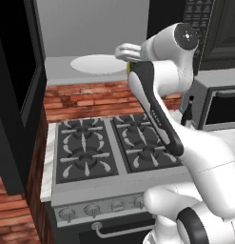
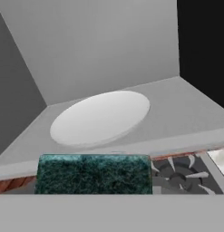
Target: Place the sponge inside the microwave to prepare for sanitizing.
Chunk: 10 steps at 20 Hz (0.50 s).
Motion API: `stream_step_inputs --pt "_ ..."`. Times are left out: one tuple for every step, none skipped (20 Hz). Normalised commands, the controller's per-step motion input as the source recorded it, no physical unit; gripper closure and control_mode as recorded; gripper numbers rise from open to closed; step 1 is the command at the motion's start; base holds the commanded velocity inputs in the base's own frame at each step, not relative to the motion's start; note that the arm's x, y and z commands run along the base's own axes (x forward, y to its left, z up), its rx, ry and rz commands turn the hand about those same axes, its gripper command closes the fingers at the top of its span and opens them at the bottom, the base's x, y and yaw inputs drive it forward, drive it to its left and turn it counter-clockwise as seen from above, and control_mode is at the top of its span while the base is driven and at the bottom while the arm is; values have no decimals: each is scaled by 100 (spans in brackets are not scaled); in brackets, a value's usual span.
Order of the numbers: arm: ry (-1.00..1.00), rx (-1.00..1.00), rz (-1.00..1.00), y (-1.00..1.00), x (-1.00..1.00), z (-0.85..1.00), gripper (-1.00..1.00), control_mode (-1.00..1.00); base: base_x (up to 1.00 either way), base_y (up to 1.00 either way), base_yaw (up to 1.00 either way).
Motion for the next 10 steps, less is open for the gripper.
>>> stream_step_inputs --pt "0 -8 0 22 44 8 100 -100 0 0 0" --pt "0 -11 0 20 46 3 100 -100 0 0 0" --pt "0 -12 0 21 49 1 100 -100 0 0 0" --pt "0 -12 0 19 50 0 100 -100 0 0 0" --pt "0 -11 1 17 51 2 100 -100 0 0 0" --pt "0 -10 1 16 51 3 100 -100 0 0 0" --pt "0 -10 1 16 53 2 100 -100 0 0 0" --pt "0 -10 1 15 53 5 100 -100 0 0 0" --pt "0 -10 2 16 52 4 100 -100 0 0 0" --pt "0 -10 2 16 50 5 100 -100 0 0 0"
